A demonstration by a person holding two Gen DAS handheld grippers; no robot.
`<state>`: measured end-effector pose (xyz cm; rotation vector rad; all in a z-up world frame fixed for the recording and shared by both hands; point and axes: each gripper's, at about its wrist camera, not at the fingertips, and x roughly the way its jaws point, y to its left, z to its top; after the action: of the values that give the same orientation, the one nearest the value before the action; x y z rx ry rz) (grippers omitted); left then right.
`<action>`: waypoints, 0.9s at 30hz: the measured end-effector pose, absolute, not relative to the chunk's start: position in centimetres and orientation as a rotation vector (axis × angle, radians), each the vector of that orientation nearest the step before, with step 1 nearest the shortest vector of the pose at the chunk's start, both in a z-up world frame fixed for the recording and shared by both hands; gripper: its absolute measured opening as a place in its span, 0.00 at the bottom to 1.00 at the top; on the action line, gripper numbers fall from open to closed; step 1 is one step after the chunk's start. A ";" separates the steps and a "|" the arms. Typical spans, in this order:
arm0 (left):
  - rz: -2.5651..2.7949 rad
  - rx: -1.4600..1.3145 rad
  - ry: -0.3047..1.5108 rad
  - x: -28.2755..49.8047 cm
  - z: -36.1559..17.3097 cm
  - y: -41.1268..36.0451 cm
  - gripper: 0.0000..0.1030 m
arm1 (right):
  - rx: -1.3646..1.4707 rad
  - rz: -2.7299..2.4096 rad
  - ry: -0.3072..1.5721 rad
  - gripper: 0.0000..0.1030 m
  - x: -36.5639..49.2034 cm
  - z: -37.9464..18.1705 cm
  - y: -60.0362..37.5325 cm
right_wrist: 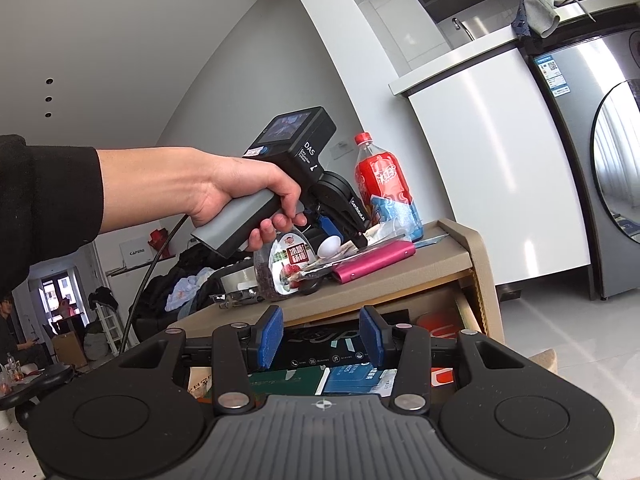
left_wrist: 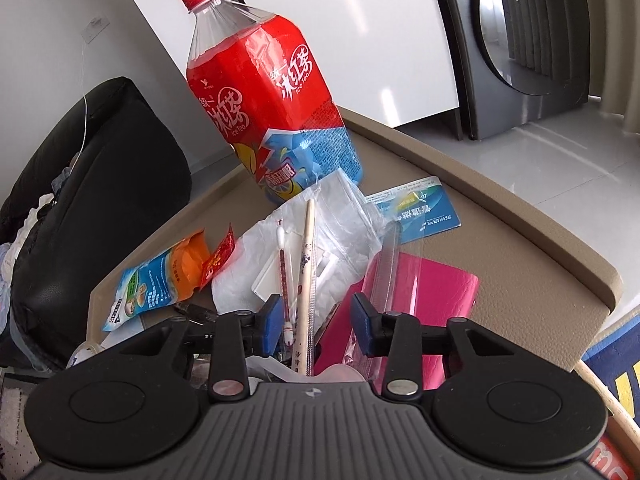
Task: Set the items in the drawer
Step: 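Close the left gripper on the thin white stick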
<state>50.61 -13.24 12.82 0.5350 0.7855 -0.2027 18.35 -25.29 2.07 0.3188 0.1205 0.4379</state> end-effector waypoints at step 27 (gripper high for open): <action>-0.215 0.497 0.666 47.8 15.7 -12.4 0.06 | 0.306 0.434 0.111 0.45 18.0 2.1 -25.0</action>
<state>47.85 -12.38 15.67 0.4973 0.6663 -0.2152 17.99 -24.99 2.10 0.3057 0.1113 0.4337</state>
